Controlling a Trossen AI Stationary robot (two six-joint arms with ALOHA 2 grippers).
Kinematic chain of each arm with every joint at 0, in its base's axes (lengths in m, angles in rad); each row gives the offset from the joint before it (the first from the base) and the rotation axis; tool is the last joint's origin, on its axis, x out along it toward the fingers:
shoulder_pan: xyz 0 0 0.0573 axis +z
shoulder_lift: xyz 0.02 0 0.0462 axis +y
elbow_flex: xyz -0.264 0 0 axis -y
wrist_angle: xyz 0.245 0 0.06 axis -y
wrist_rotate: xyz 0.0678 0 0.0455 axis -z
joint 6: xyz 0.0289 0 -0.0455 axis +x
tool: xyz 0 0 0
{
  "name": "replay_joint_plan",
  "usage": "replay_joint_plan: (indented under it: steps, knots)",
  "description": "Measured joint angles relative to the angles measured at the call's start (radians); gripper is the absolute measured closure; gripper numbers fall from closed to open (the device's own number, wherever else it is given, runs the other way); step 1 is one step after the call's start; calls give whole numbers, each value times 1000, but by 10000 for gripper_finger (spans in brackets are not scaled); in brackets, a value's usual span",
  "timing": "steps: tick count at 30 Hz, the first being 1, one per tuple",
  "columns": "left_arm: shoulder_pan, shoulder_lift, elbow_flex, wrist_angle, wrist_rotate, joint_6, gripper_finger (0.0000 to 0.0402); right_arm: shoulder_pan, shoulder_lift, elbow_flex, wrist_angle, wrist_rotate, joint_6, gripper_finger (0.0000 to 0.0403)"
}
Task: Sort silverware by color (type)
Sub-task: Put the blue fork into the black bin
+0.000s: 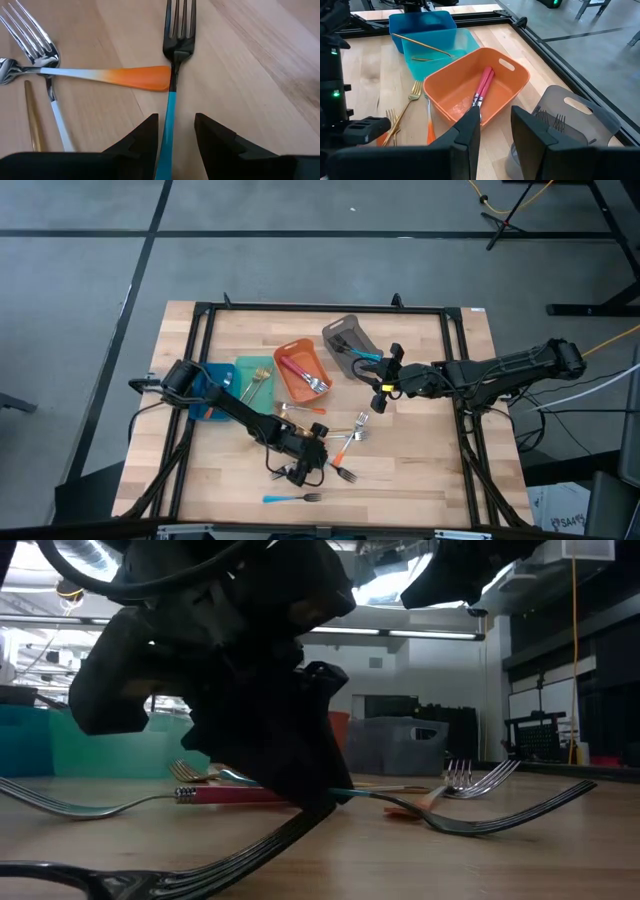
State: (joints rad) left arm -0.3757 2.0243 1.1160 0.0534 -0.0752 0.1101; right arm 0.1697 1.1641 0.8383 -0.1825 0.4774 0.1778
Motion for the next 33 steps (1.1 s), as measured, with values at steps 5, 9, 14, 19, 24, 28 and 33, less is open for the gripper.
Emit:
replay_joint_plan:
  steps: [5, 9, 14, 19, 24, 28, 33]
  knots:
    - [0, 0, 0, -3, 0, 0, 281, 0, 0, 0, 0, 0, 0, 303]
    - [0, 0, 0, -5, 2, -1, 301, 0, 0, 0, 0, 0, 0, 303]
    - [0, 0, 0, -7, 5, 0, 332, 0, 0, 0, 0, 0, 0, 303]
    - [0, 0, 0, -8, 5, 5, 357, 0, 0, 0, 0, 0, 0, 303]
    - [0, 0, -1, -7, 4, 5, 379, 0, 0, 0, 0, 0, 0, 303]
    - [0, -8, -2, -7, -2, 5, 385, 0, 0, 0, 0, 0, 0, 303]
    - [1, -22, -4, 1, -23, -3, 384, 0, 0, 0, 0, 0, 0, 303]
